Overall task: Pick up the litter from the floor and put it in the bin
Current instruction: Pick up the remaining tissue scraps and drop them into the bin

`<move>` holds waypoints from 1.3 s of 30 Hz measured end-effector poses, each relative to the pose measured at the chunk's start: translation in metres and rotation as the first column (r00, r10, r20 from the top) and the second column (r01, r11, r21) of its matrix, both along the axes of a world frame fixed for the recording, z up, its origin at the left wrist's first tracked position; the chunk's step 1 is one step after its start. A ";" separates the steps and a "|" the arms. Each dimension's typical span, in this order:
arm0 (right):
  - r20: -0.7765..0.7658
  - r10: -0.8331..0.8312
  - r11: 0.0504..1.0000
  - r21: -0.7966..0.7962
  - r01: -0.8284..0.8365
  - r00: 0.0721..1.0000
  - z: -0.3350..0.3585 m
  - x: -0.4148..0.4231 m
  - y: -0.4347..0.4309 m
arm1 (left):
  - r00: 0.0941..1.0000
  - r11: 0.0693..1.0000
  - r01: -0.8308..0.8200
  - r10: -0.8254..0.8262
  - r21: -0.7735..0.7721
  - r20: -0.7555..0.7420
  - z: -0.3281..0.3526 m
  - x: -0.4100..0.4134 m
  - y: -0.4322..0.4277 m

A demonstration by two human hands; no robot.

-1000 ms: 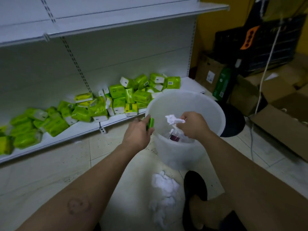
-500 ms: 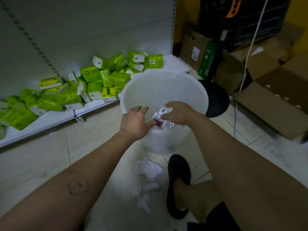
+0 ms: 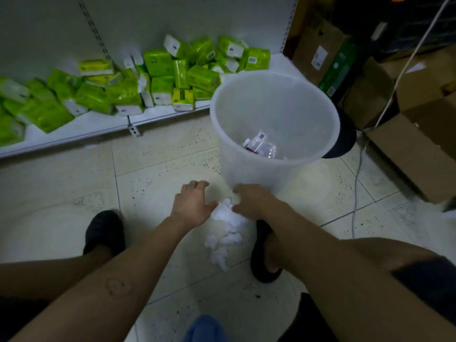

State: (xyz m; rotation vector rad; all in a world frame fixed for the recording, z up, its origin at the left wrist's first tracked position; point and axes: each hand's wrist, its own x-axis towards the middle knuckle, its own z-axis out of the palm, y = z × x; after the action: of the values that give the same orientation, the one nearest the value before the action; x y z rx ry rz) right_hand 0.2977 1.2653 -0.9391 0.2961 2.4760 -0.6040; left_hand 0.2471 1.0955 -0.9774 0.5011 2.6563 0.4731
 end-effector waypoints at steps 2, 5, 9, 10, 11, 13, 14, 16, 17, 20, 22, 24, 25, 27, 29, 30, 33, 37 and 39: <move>0.099 0.043 0.999 -0.004 -0.043 0.994 -0.029 0.010 -0.015 | 0.994 0.999 0.010 -0.005 -0.048 0.112 -0.022 0.007 -0.008; 0.166 0.004 0.999 -0.033 0.002 0.986 -0.068 0.020 -0.034 | 0.966 0.995 0.045 -0.022 -0.084 0.258 -0.054 0.011 -0.016; 0.395 -0.031 0.994 -0.085 0.071 0.918 -0.124 0.019 -0.048 | 0.899 0.995 0.076 -0.043 -0.058 0.435 -0.099 0.001 -0.023; 0.436 -0.034 0.990 -0.111 0.091 0.899 -0.136 0.017 -0.048 | 0.886 0.997 0.064 -0.038 -0.040 0.463 -0.110 -0.005 -0.023; 0.444 -0.055 0.987 -0.112 0.116 0.894 -0.147 0.012 -0.048 | 0.879 0.999 0.048 -0.031 -0.024 0.475 -0.121 -0.011 -0.021; 0.328 -0.172 0.974 -0.083 0.210 0.929 -0.167 0.004 -0.048 | 0.884 1.000 0.031 -0.027 -0.001 0.466 -0.141 -0.025 -0.016; 0.231 -0.235 0.967 -0.041 0.251 0.944 -0.176 0.000 -0.046 | 0.892 0.999 0.036 -0.039 0.015 0.451 -0.151 -0.031 -0.012; 0.126 -0.299 0.954 0.021 0.299 0.946 -0.198 -0.004 -0.040 | 0.902 0.996 0.068 -0.089 0.063 0.423 -0.170 -0.039 -0.001; 0.117 -0.265 0.964 0.048 0.261 0.957 -0.208 -0.004 -0.036 | 0.900 0.992 0.088 -0.117 0.090 0.420 -0.179 -0.041 0.006; 0.161 -0.181 0.983 0.063 0.173 0.970 -0.233 0.001 -0.025 | 0.876 0.978 0.146 -0.198 0.150 0.440 -0.204 -0.038 0.020; 0.187 -0.229 0.973 0.000 0.233 0.955 -0.242 0.008 -0.021 | 0.866 0.966 0.145 -0.229 0.216 0.444 -0.214 -0.035 0.026; 0.188 -0.264 0.960 -0.040 0.276 0.946 -0.246 0.013 -0.023 | 0.870 0.966 0.096 -0.198 0.239 0.451 -0.222 -0.030 0.025; 0.201 -0.266 0.959 -0.049 0.281 0.943 -0.248 0.016 -0.026 | 0.872 0.976 0.055 -0.150 0.211 0.466 -0.225 -0.027 0.022; 0.212 -0.283 0.951 -0.067 0.302 0.936 -0.250 0.018 -0.031 | 0.872 0.988 -0.061 -0.014 0.138 0.488 -0.228 -0.023 0.011; 0.218 -0.320 0.934 -0.090 0.345 0.922 -0.244 0.018 -0.037 | 0.866 0.980 -0.160 0.079 0.122 0.494 -0.223 -0.020 -0.003; 0.210 -0.343 0.925 -0.093 0.367 0.916 -0.239 0.017 -0.039 | 0.864 0.973 -0.192 0.105 0.129 0.492 -0.217 -0.019 -0.009; 0.174 -0.402 0.900 -0.107 0.423 0.899 -0.220 0.011 -0.043 | 0.837 0.947 -0.293 0.187 0.134 0.514 -0.196 -0.026 -0.027; 0.125 -0.427 0.889 -0.125 0.441 0.896 -0.196 0.006 -0.048 | 0.851 0.962 -0.272 0.223 0.037 0.475 -0.166 -0.038 -0.047; 0.098 -0.437 0.887 -0.119 0.447 0.894 -0.186 0.005 -0.053 | 0.878 0.965 -0.261 0.231 0.014 0.418 -0.149 -0.041 -0.058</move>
State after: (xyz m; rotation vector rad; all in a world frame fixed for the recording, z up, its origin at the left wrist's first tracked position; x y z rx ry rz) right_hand 0.3032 1.2126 -1.1252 0.8276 2.2913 -0.9302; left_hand 0.2057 1.0370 -1.1268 0.0620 2.3003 0.6684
